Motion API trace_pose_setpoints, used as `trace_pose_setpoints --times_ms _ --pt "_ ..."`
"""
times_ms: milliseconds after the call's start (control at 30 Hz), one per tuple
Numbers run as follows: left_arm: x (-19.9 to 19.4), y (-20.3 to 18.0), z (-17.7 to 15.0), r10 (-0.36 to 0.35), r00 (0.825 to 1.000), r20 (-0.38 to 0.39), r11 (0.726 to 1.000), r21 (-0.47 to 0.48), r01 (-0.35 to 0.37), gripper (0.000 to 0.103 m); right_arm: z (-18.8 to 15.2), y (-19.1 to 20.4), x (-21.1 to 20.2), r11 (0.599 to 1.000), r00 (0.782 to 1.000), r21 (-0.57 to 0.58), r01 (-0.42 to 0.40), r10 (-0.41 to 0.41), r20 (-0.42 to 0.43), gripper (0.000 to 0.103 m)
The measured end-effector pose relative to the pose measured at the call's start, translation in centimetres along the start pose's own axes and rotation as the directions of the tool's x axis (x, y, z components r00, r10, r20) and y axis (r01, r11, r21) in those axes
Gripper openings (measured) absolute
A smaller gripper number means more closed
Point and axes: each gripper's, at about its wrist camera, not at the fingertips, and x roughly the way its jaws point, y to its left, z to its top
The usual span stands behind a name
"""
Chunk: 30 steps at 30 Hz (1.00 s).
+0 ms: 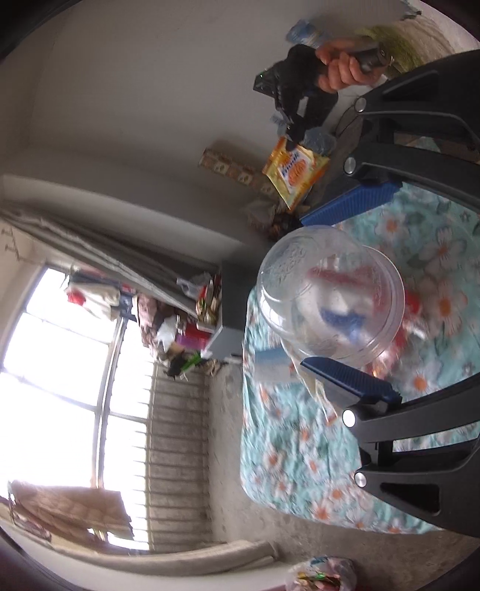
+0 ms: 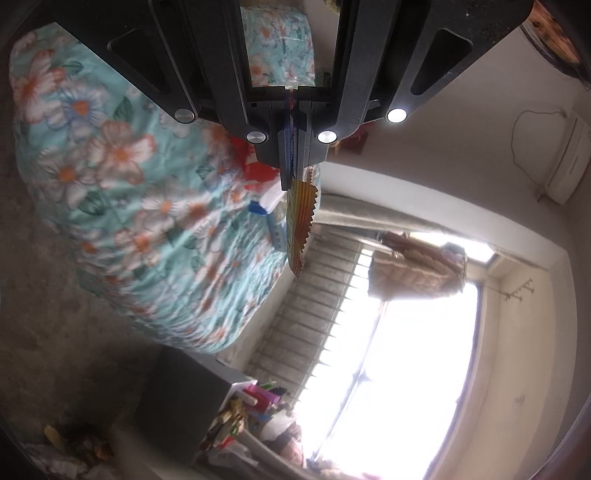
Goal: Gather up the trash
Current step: 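Carry the dome lid and orange wrapper to the blue wastebasket and release them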
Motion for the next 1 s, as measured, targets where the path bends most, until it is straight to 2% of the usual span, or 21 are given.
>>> trace_pose_setpoints --times_ms 200,400,500,633,767,800,900,933,1000 --pt "3.5 -6.0 1.3 -0.142 0.989 -0.049 0.984 0.102 0.147 0.070 -0.9 -4.3 -4.7 0.996 0.996 0.084 -0.005 -0.003 0.093 0.000" --pt "9.4 -12.5 1.3 -0.273 0.950 -0.154 0.943 0.151 0.296 0.070 -1.4 -9.2 -11.1 0.985 0.969 0.168 0.025 -0.065 0.236 0.000" --pt "12.8 -16.0 0.6 -0.323 0.920 -0.221 0.918 0.164 0.361 0.070 -1.6 -11.7 -14.6 0.975 0.939 0.209 0.077 -0.141 0.314 0.000" --pt "17.9 -21.0 -0.8 -0.384 0.864 -0.326 0.881 0.150 0.448 0.070 -2.0 -15.1 -18.5 0.947 0.881 0.283 0.154 -0.261 0.394 0.000" --pt "23.1 -26.6 -2.3 -0.418 0.801 -0.428 0.847 0.136 0.514 0.070 -2.0 -18.3 -21.1 0.890 0.791 0.362 0.277 -0.425 0.439 0.000" --pt "24.9 -28.3 -2.7 -0.430 0.778 -0.459 0.836 0.123 0.535 0.070 -1.9 -19.2 -21.4 0.876 0.775 0.381 0.296 -0.453 0.440 0.000" --pt "29.0 -31.9 -3.9 -0.443 0.726 -0.526 0.821 0.087 0.565 0.070 -1.2 -21.8 -21.7 0.832 0.731 0.435 0.344 -0.528 0.433 0.000" --pt "30.7 -33.2 -4.4 -0.447 0.706 -0.550 0.816 0.073 0.574 0.070 -1.0 -22.6 -21.6 0.822 0.722 0.446 0.354 -0.543 0.428 0.000" --pt "33.5 -35.7 -5.5 -0.428 0.682 -0.593 0.816 0.072 0.574 0.070 -0.2 -24.5 -21.0 0.795 0.703 0.474 0.379 -0.580 0.410 0.000"
